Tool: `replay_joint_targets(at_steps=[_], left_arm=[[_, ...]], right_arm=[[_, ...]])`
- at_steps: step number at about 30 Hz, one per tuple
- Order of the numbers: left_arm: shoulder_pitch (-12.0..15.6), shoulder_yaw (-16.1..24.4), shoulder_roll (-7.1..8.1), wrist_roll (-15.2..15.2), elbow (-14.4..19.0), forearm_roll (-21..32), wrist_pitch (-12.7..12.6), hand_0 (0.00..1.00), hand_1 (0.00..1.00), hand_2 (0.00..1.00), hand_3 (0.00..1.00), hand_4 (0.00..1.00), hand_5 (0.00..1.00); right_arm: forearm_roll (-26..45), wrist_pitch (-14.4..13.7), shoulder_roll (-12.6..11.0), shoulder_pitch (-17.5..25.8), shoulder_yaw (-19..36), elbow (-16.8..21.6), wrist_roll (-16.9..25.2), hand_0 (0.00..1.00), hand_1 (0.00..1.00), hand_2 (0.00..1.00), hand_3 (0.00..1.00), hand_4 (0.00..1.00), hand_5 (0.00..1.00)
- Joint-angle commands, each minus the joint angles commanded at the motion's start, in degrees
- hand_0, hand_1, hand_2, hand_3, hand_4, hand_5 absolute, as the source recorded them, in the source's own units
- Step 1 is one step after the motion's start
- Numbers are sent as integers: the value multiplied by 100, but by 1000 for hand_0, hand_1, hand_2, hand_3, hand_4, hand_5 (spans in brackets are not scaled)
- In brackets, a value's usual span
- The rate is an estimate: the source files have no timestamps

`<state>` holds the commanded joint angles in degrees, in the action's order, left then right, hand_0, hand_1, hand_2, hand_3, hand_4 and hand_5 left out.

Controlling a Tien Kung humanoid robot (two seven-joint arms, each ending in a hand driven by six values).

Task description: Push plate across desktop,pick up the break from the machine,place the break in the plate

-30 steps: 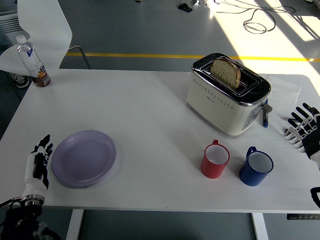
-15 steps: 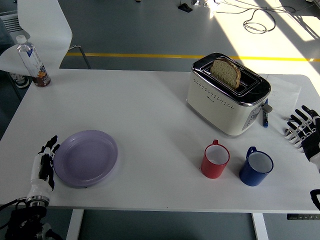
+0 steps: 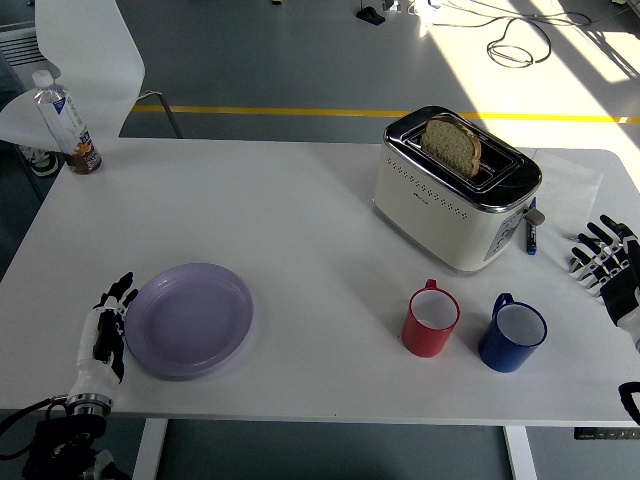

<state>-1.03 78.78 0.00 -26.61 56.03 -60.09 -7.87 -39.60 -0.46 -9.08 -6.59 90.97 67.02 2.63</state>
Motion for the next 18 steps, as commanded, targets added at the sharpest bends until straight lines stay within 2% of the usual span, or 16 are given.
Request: replay_joint_targets(at_steps=[18], left_arm=[[-47, -240, 0, 56, 159, 344, 113, 898, 904, 941, 847, 506, 998]], right_arm=[[0, 0, 3, -83, 37, 10, 1, 780, 734, 728, 720, 509, 571]])
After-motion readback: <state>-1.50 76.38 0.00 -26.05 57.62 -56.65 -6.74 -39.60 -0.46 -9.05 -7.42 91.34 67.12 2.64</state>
